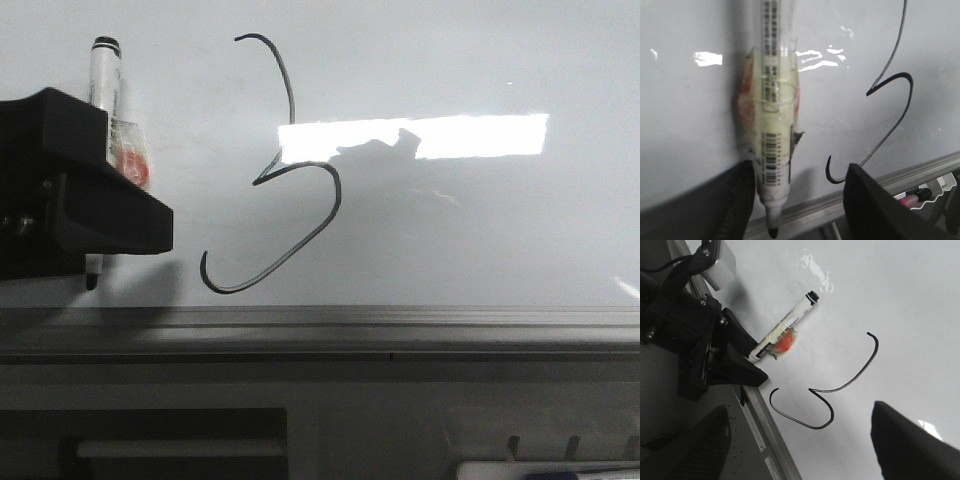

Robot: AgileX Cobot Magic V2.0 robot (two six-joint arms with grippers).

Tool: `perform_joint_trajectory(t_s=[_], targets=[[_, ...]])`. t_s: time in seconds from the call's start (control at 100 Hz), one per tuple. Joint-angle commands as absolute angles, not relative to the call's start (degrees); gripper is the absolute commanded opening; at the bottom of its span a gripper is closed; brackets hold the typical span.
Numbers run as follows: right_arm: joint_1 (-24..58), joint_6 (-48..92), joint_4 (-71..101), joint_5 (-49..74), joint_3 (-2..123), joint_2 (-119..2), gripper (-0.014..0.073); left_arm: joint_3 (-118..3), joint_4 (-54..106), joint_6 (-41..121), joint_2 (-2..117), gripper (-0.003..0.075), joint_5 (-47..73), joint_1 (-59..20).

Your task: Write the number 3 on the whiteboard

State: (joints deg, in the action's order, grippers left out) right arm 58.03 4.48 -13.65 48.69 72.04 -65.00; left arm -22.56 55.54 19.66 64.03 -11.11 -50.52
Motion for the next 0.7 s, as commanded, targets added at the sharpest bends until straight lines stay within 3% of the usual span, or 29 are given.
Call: perform_joint_trajectory(t_s=[0.0,0.22,0.31,0.4,0.47,0.59,0.67,0.69], targets=[[57.94,4.14,-15.42,45.74,74.0,-63.64,0.0511,-23.52,55.98,19.3,63.33,0.042,-15.98,-50.09],[57.94,4.14,-16.16,47.49,74.0,-62.82,0.0485,-23.52,55.85,22.91,57.21,0.042,-15.74,-50.09],[57.94,4.14,-16.39,47.86,74.0,-61.49,0.0352,-23.52,55.63,24.98,53.59,0.0418,-15.66,-50.09],[57.94,4.01,-16.4,48.1,73.89,-59.42,0.0136,-23.52,55.77,26.6,49.85,0.0382,-15.66,-50.09],[57.94,3.66,-16.4,47.85,73.89,-57.33,-0.0072,-23.52,55.77,26.85,47.11,0.0324,-14.69,-50.09],[57.94,2.18,-17.07,46.3,72.51,-53.68,-0.0041,-23.52,55.05,26.97,42.3,0.015,-12.11,-50.09],[57.94,2.18,-17.39,44.13,69.81,-49.79,-0.0041,-23.52,52.02,27.11,38.89,-0.0019,-10.33,-50.09],[57.94,2.18,-17.39,43.2,69.15,-49.04,-0.0041,-23.52,50.7,27.11,38.32,-0.0019,-10.1,-50.09]])
